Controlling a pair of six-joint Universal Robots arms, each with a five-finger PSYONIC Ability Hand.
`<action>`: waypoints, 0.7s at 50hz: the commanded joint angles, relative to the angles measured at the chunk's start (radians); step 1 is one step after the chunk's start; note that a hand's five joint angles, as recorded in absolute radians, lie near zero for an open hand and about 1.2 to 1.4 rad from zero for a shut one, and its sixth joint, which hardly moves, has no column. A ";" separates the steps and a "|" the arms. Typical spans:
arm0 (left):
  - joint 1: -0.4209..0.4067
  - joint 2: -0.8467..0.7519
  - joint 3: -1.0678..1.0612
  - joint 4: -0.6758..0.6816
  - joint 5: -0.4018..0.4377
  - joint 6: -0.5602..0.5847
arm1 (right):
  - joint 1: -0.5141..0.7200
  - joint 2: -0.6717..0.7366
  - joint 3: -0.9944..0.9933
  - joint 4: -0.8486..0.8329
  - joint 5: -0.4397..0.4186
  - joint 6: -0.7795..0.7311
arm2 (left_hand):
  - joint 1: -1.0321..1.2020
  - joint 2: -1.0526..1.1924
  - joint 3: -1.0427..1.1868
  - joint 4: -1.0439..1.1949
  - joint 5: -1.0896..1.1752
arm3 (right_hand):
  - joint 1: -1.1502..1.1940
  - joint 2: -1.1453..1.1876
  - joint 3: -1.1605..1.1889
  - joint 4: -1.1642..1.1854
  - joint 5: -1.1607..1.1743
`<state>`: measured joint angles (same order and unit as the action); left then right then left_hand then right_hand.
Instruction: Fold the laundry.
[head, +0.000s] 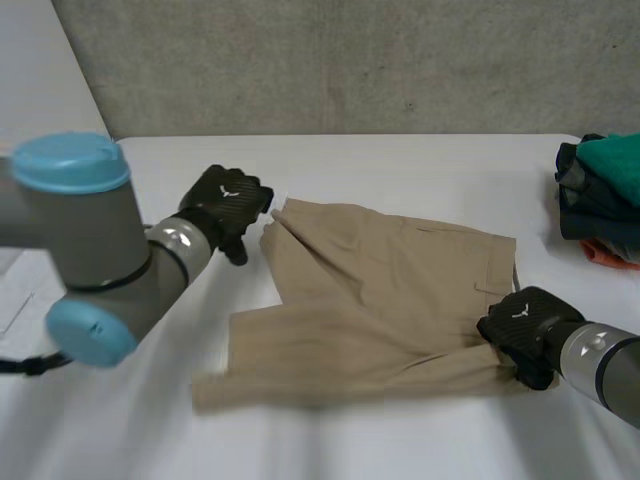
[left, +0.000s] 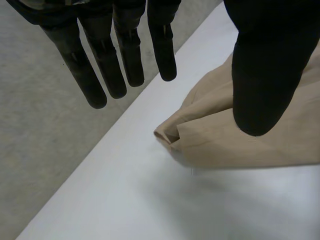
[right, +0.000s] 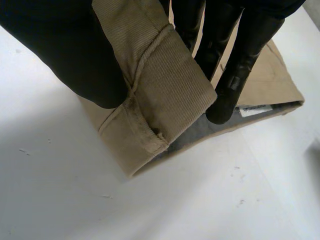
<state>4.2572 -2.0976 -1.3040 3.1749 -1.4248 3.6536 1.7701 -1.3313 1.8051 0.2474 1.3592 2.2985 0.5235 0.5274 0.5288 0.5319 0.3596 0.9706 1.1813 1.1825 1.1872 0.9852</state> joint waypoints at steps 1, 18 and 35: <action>0.076 -0.265 0.239 -0.004 0.181 -0.009 | 0.011 0.030 -0.001 -0.023 0.000 0.033 | 0.113 0.109 0.107 0.104 0.102 | 0.426 0.215 0.214 0.209 0.237; 0.081 -0.420 0.330 0.054 0.239 -0.010 | 0.003 0.041 0.025 -0.028 0.000 0.059 | 0.327 0.323 0.322 0.319 0.316 | 0.426 0.215 0.214 0.209 0.237; 0.075 -0.452 0.330 0.112 0.176 0.002 | 0.000 0.040 0.050 -0.051 0.000 0.061 | 0.873 0.869 0.868 0.864 0.862 | 0.426 0.215 0.214 0.209 0.237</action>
<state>4.3364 -2.5618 -0.9603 3.2760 -1.2015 3.6521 1.7708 -1.2910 1.8513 0.2039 1.3586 2.3592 1.1309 1.1780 1.1675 1.1784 0.9775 0.9776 1.1813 1.1825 1.1873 0.9896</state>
